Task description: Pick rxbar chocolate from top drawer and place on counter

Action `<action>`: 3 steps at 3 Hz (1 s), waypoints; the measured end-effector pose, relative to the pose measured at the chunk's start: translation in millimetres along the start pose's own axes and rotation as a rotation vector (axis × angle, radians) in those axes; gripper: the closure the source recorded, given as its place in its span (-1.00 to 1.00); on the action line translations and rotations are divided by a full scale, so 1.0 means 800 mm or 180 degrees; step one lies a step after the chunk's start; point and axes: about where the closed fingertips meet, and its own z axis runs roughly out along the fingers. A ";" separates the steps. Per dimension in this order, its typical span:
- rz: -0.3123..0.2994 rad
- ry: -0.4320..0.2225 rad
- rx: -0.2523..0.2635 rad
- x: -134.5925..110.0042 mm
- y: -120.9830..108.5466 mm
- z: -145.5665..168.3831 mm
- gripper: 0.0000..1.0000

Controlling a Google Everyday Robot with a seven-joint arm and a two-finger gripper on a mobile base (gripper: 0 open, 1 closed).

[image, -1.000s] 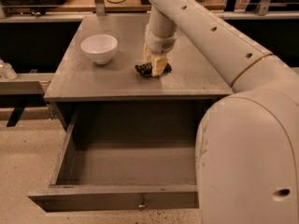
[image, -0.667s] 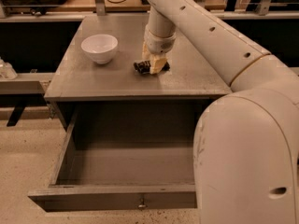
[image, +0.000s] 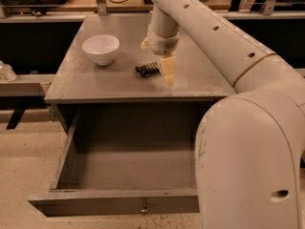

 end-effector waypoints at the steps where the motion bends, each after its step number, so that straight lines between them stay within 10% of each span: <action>1: -0.0007 -0.0244 0.0042 0.008 0.007 -0.033 -1.00; 3: 0.0049 -0.0609 0.0519 0.024 -0.022 -0.109 -1.00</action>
Offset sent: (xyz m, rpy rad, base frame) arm -0.0353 -0.0822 0.1338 0.2157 0.1797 0.0546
